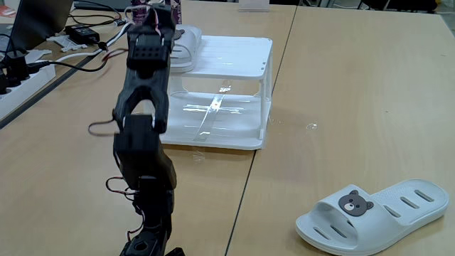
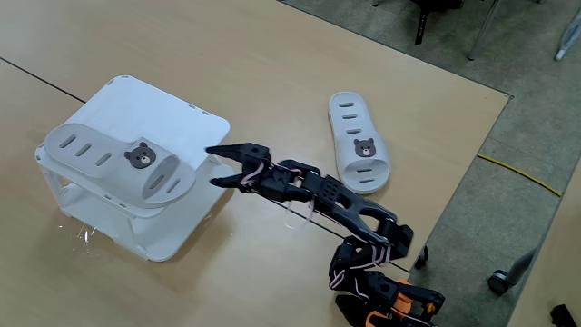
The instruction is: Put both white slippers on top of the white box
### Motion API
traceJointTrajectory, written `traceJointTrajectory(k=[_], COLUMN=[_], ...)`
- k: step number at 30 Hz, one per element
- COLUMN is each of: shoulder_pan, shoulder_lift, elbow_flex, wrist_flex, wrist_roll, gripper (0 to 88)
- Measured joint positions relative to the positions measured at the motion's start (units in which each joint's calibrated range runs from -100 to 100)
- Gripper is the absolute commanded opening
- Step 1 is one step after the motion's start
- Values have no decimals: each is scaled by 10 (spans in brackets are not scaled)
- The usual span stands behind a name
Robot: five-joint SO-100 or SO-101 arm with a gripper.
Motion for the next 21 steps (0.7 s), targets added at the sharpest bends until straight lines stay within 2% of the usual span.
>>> traceJointTrajectory(k=[3,4,6,7,8,11,15,20,21], shoulder_pan=[6,6,6,6,5,5,6,6,6], shoulder_lift=[-77,-107,-136,-145,-150,-156,-160,-175,-175], elbow_flex=[81,111,132,137,137,137,221,481,527], wrist_flex=[0,0,0,0,0,-31,-260,-682,-735], wrist_roll=[0,0,0,0,0,0,0,0,0], gripper=[299,251,59,0,21,7,7,8,8])
